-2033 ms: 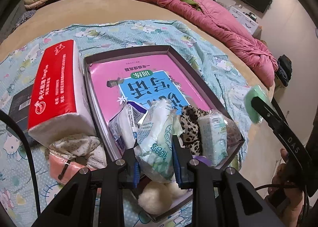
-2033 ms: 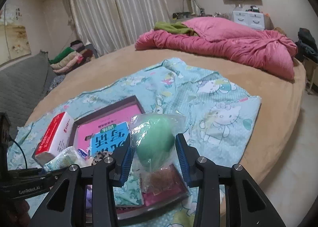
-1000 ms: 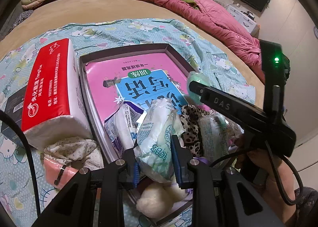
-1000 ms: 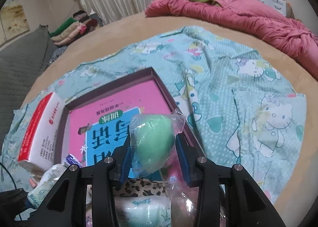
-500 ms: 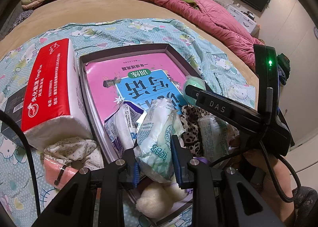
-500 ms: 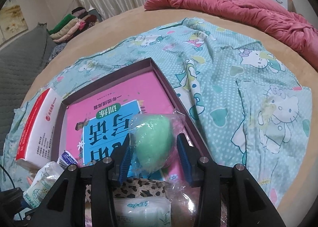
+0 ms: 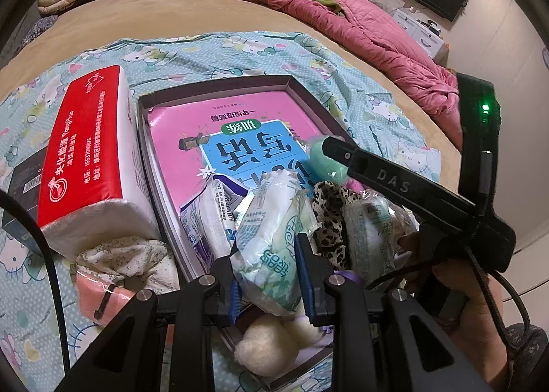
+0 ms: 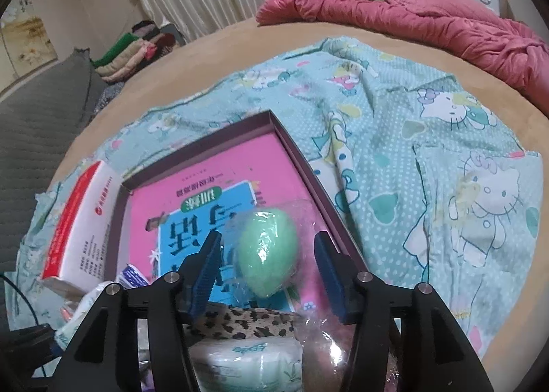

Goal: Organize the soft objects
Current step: 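Lower the wipes packet into the tray with the left tool while the right tool releases the green ball there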

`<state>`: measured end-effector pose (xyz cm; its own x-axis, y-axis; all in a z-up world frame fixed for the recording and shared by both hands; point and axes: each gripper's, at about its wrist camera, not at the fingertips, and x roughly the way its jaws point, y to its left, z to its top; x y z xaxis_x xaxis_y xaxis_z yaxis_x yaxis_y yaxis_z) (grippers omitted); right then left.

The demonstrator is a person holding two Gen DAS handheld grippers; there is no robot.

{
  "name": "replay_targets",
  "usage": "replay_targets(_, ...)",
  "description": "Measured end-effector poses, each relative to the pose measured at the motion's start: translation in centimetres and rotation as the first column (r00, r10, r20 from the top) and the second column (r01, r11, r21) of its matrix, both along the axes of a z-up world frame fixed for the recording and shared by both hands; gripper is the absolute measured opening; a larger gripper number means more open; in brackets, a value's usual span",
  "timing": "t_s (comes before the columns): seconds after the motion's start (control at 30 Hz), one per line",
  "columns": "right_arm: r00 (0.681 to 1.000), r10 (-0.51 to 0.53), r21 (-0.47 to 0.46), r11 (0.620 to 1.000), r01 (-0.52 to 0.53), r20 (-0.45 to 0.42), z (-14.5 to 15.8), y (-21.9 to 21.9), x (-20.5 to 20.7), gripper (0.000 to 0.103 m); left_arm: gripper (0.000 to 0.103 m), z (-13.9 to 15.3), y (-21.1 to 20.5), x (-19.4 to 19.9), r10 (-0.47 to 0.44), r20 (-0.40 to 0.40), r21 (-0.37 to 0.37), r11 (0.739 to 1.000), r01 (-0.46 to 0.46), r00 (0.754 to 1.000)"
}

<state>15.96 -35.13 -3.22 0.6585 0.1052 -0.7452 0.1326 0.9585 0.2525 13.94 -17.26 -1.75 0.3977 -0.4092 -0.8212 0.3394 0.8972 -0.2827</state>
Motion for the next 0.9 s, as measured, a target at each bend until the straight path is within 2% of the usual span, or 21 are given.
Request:
replay_targets(0.23,0.996,-0.037,0.032,0.999,0.035,0.078,1.8,-1.0,-1.3,0.061,0.029,0.0,0.0,0.1,-0.001,-0.006,-0.016,1.000,0.001,1.000)
replay_targets(0.4,0.989,-0.066,0.056,0.997,0.058,0.133,3.3,-1.9,-2.4,0.069,0.029,0.0,-0.3,0.4,-0.006,-0.016,-0.027,1.000,0.006,1.000)
replay_targets(0.6,0.988,-0.078,0.051,0.996,0.072,0.132,3.6,-2.0,-3.0,0.069,0.035,0.2,-0.3,0.6,0.001,-0.004,-0.030,1.000,-0.001,1.000)
replay_targets(0.67,0.987,-0.085,0.057,0.995,0.078,0.135,3.7,-2.2,-3.2,0.069,0.044,0.3,-0.5,0.5,0.000,0.003,-0.018,1.000,0.000,1.000)
replay_targets(0.9,0.985,-0.102,0.057,0.994,0.095,0.138,3.9,-2.8,-3.9,0.070,0.050,0.6,-0.4,0.4,0.005,0.010,-0.003,1.000,-0.005,1.000)
